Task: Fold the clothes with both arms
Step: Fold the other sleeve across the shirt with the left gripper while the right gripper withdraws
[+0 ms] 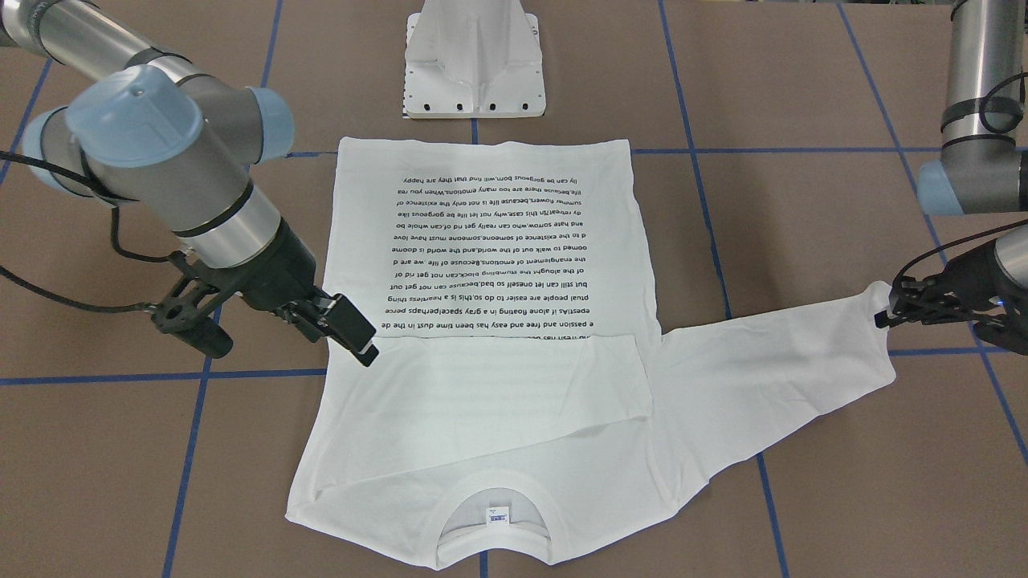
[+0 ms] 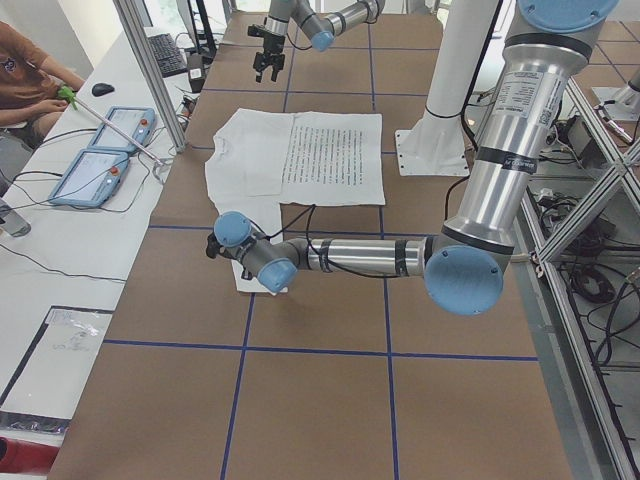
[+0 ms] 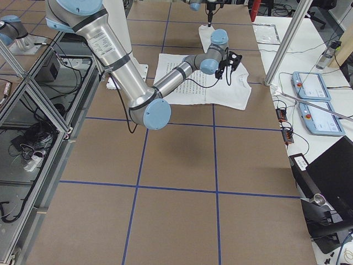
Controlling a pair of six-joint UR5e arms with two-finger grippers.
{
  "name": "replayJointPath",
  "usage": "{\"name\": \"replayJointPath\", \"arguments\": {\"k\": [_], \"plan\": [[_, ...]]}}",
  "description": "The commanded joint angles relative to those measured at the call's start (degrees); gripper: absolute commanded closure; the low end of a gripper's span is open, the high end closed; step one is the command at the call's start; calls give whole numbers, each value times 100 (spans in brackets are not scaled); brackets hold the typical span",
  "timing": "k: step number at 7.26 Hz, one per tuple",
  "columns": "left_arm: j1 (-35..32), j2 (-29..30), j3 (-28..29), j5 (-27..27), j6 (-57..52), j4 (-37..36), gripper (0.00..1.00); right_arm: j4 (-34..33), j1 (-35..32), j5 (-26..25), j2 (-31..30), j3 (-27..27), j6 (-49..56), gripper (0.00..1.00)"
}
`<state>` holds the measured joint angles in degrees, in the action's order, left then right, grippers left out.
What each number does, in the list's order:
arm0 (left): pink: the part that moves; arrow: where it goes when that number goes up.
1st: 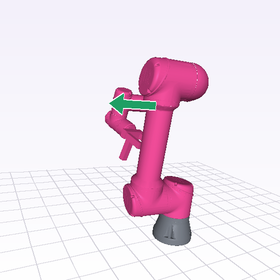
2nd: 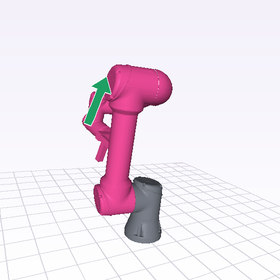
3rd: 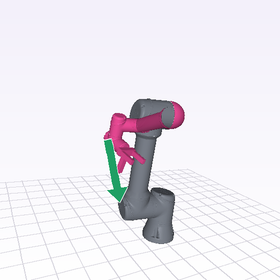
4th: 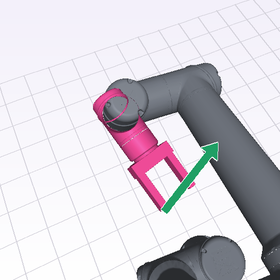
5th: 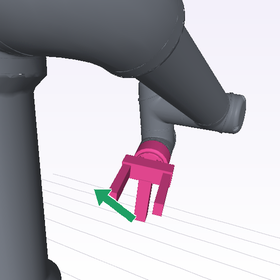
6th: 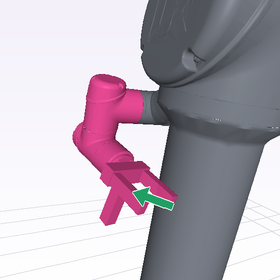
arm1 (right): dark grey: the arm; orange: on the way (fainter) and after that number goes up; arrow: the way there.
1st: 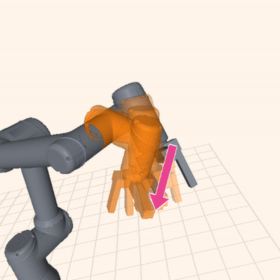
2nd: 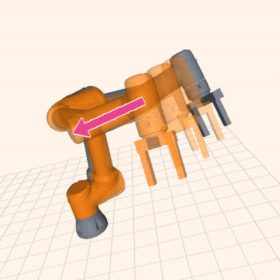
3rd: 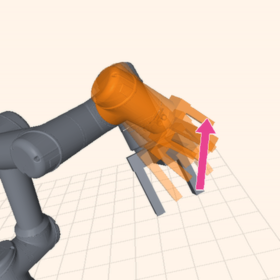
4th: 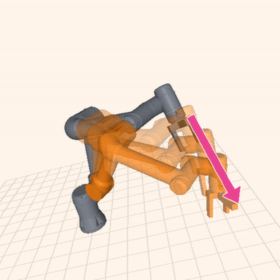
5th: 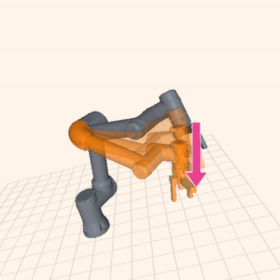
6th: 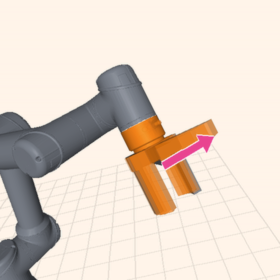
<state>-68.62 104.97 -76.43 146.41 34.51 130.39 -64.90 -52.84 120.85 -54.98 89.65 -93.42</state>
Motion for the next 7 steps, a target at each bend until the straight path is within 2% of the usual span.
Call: {"name": "replayJointPath", "arguments": {"k": [1,2,3,5,6,7], "plan": [[713,469,-1168,28,2137,56,100,3,-785,648,-940,201,1364,1],[1214,1107,-1207,-242,3236,56,100,3,-1250,1077,-1397,193,2328,1],[1759,1670,-1199,-802,4195,65,100,-32,-1638,1316,-1776,167,3164,1],[2604,2507,-1050,-2041,5054,82,100,-23,-1940,1433,-2244,158,4057,1],[2834,3390,-362,-2534,5527,83,100,3,-1941,1424,-2289,123,4112,0],[3184,4243,567,-2948,5688,100,100,12,-1941,1424,-2298,123,4113,0]]}}
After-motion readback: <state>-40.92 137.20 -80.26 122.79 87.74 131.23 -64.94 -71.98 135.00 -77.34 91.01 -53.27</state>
